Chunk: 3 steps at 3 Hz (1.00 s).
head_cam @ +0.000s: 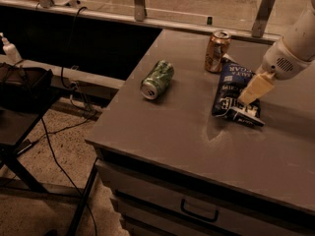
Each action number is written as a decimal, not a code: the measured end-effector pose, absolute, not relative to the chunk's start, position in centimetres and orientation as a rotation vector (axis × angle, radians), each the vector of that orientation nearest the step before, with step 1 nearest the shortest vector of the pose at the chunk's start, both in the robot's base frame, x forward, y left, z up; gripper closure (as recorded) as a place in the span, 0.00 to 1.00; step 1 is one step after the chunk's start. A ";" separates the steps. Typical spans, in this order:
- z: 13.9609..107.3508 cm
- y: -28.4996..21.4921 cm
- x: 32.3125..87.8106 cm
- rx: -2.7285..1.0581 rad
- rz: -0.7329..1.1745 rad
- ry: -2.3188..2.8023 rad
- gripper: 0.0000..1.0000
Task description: Move blue chip bag near orange can
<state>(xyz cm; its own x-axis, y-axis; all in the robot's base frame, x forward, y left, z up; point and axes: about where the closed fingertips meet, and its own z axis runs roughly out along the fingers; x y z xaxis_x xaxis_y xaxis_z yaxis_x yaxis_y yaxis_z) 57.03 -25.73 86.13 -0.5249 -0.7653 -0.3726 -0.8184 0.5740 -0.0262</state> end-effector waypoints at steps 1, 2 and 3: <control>86.0 -25.6 57.1 -1.293 0.218 2.466 0.28; 85.8 -25.5 57.2 -1.295 0.221 2.466 0.06; 85.7 -25.4 57.2 -1.297 0.222 2.466 0.00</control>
Offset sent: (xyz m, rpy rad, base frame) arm 0.0007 0.0013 -0.0019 0.0006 0.0021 0.0020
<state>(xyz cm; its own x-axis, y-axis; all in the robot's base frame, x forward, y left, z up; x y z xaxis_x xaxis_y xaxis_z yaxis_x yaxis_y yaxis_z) 57.20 -25.42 85.67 -0.5230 -0.7674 -0.3710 -0.8214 0.5700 -0.0212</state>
